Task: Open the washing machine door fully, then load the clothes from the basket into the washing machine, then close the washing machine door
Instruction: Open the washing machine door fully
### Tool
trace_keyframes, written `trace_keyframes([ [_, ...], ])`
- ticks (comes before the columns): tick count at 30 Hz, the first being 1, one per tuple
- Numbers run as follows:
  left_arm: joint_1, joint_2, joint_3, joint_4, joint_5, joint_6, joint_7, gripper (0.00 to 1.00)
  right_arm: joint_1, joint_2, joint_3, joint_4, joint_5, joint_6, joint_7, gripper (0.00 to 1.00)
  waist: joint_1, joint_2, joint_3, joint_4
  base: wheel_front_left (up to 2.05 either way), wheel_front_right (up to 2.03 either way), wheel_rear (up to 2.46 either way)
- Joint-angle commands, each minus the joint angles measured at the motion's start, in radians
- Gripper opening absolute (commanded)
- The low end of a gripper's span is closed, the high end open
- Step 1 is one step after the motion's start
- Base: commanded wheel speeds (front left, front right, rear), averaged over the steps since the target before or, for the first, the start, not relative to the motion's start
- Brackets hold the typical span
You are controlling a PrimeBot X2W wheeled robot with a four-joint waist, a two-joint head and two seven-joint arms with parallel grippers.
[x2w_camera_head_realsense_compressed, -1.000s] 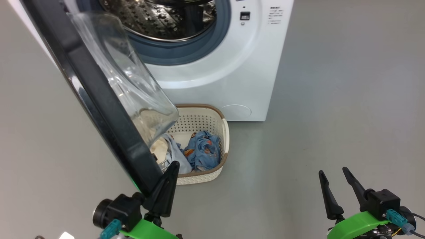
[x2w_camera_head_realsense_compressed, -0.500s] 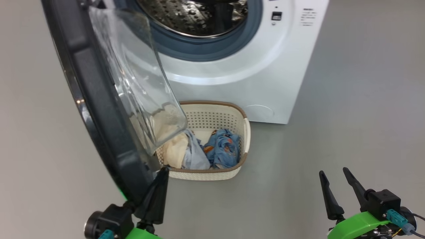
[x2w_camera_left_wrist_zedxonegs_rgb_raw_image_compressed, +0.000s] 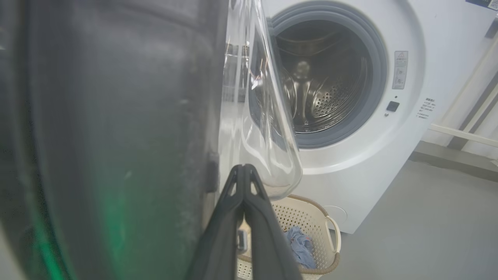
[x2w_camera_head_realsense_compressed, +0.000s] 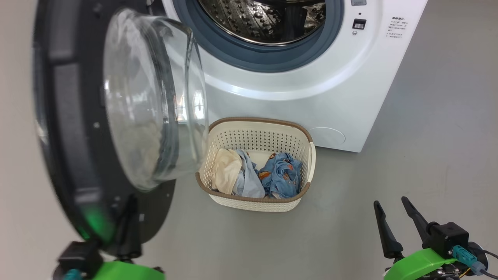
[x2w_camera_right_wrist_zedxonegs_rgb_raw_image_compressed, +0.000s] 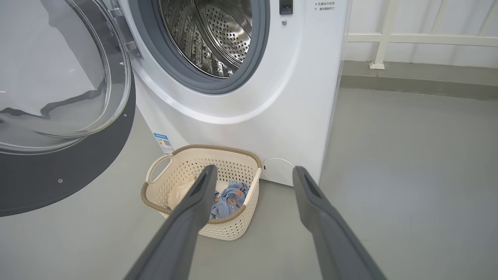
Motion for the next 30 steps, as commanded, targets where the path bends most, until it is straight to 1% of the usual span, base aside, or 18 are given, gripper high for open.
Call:
trace_keyframes([
  [1,-0.020,0.031,0.078,-0.004,-0.012,0.019,-0.006,0.00,-0.020,-0.009,0.028,-0.018,0.010,0.002,-0.012,1.00,0.0000,0.0000,0.002,0.001,0.00,0.00,0.00],
  [11,-0.085,0.084,0.249,0.056,-0.060,0.041,-0.006,0.00,-0.045,-0.049,0.047,-0.022,0.008,0.002,-0.012,1.00,0.0000,0.0000,0.045,-0.009,0.00,0.00,0.00],
  [18,-0.185,0.146,0.381,0.176,-0.102,0.044,-0.006,0.00,-0.060,-0.056,0.059,-0.014,0.009,0.002,-0.012,1.00,0.0000,0.0000,0.073,-0.016,0.00,0.00,0.00],
  [19,-0.185,0.146,0.381,0.176,-0.102,0.044,-0.006,0.00,-0.060,-0.056,0.059,-0.014,0.009,0.002,-0.012,1.00,0.0000,0.0000,0.073,-0.016,0.00,0.00,0.00],
  [20,-0.206,0.154,0.417,0.203,-0.108,0.043,-0.006,0.00,-0.063,-0.057,0.061,-0.013,0.010,0.002,-0.012,1.00,0.0000,0.0000,0.078,-0.018,0.00,0.00,0.00],
  [22,-0.227,0.165,0.451,0.232,-0.113,0.038,-0.006,0.00,-0.066,-0.059,0.063,-0.012,0.010,0.002,-0.012,1.00,0.0000,0.0000,0.084,-0.021,0.00,0.00,0.00],
  [25,-0.258,0.178,0.489,0.269,-0.109,0.023,-0.006,0.00,-0.073,-0.061,0.064,-0.010,0.011,0.002,-0.012,1.00,0.0000,0.0000,0.092,-0.026,0.00,0.00,0.00],
  [30,-0.298,0.183,0.541,0.301,-0.089,-0.002,-0.006,0.00,-0.086,-0.063,0.064,-0.004,0.013,0.002,-0.012,1.00,0.0000,0.0000,0.102,-0.034,0.00,0.00,0.00],
])
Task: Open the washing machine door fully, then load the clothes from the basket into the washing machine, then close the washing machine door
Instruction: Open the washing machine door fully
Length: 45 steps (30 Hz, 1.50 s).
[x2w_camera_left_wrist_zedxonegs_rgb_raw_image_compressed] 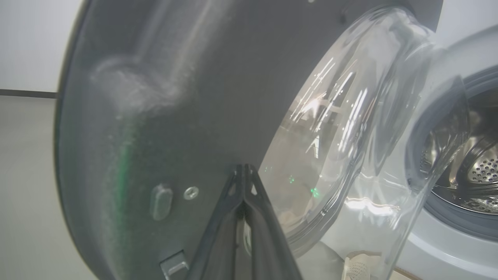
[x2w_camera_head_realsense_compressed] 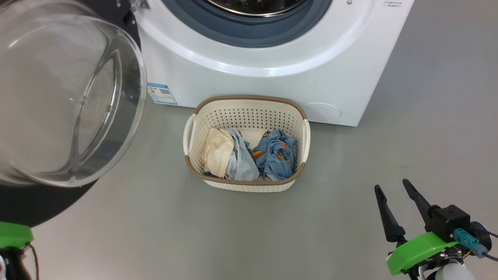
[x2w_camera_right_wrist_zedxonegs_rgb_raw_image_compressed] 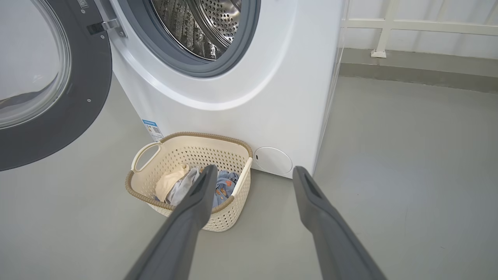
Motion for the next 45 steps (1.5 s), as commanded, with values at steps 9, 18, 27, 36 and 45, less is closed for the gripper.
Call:
trace_keyframes([
  [9,-0.043,0.019,0.077,-0.006,0.078,-0.046,-0.006,0.00,-0.022,0.002,0.023,-0.015,0.014,0.002,-0.012,1.00,0.0000,0.0000,-0.011,-0.017,0.00,0.00,0.00],
  [18,0.023,-0.063,0.068,-0.128,0.154,-0.103,-0.006,0.00,-0.011,0.014,0.008,-0.012,0.029,0.002,-0.012,1.00,0.0000,0.0000,-0.048,-0.046,0.00,0.00,0.00],
  [27,0.087,-0.105,-0.059,-0.253,0.197,-0.132,-0.006,0.00,0.003,0.022,-0.023,-0.025,0.032,0.002,-0.012,1.00,0.0000,0.0000,-0.068,-0.085,0.00,0.00,0.00],
  [36,0.134,-0.109,-0.174,-0.278,0.199,-0.141,-0.006,0.00,0.010,0.027,-0.022,-0.046,0.025,0.002,-0.012,1.00,0.0000,0.0000,-0.094,-0.141,0.00,0.00,0.00],
  [45,0.229,-0.109,-0.228,-0.296,0.228,-0.149,-0.006,0.88,0.018,0.037,-0.008,-0.112,-0.008,0.002,-0.012,1.00,0.0000,0.0000,-0.122,-0.223,0.00,0.00,0.00],
])
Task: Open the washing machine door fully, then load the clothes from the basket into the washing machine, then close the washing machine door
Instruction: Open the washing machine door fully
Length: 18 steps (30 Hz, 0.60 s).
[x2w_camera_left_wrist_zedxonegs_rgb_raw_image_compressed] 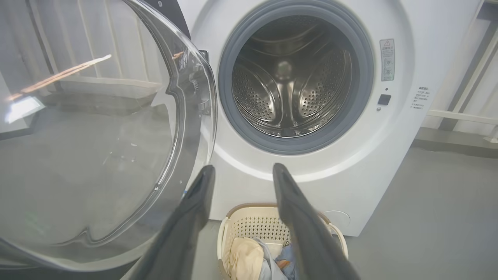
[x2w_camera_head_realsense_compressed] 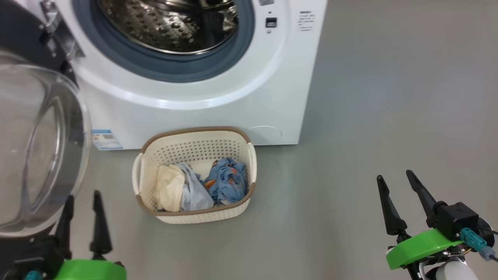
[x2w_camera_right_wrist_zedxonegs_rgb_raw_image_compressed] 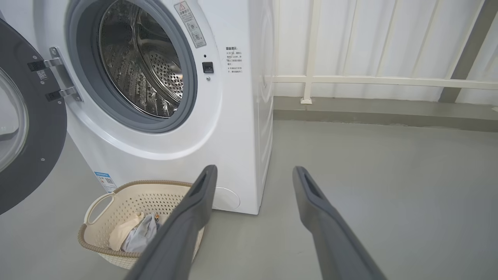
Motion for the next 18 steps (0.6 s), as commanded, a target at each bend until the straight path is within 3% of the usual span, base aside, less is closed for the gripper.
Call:
trace_keyframes([
  [1,0.002,0.022,0.026,-0.041,0.009,-0.002,-0.006,0.98,0.009,-0.002,0.028,-0.033,-0.004,0.002,-0.012,1.00,0.0000,-0.0001,-0.018,-0.035,0.00,0.00,0.00],
  [18,0.112,0.022,0.020,-0.067,0.015,-0.013,-0.006,1.00,0.069,0.003,0.035,-0.086,-0.004,0.002,-0.012,1.00,0.0000,-0.0001,-0.071,-0.090,0.00,0.00,0.00],
])
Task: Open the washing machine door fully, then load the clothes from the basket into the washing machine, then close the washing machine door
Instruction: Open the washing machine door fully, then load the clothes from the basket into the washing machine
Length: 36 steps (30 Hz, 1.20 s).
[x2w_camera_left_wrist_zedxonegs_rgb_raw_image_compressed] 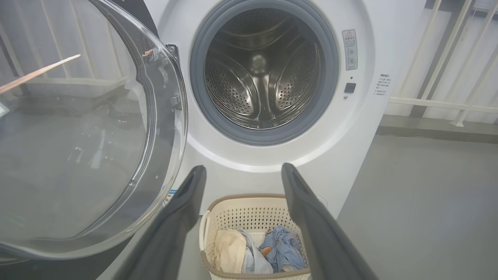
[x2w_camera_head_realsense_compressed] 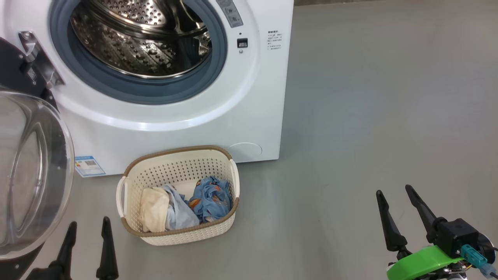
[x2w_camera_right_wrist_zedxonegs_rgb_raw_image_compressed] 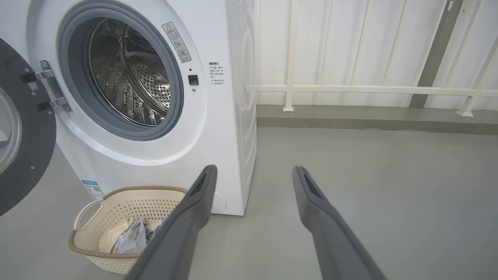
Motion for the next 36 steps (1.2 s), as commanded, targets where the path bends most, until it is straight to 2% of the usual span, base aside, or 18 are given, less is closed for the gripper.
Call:
trace_keyframes([
  [1,-0.005,0.017,0.027,-0.023,-0.003,-0.004,-0.006,1.00,-0.003,-0.002,0.023,-0.030,-0.004,0.002,-0.012,1.00,0.0000,0.0000,-0.008,0.000,0.00,0.00,0.00],
  [28,0.012,0.032,0.016,-0.001,0.008,-0.008,-0.006,1.00,0.015,0.000,0.015,-0.030,-0.011,0.002,-0.012,1.00,0.0000,0.0000,-0.018,0.022,0.00,0.00,0.00],
  [36,-0.005,0.031,0.017,0.012,0.013,-0.007,-0.006,1.00,0.010,0.001,0.016,-0.025,-0.009,0.002,-0.012,1.00,0.0000,0.0000,-0.011,0.028,0.65,-0.65,0.00],
])
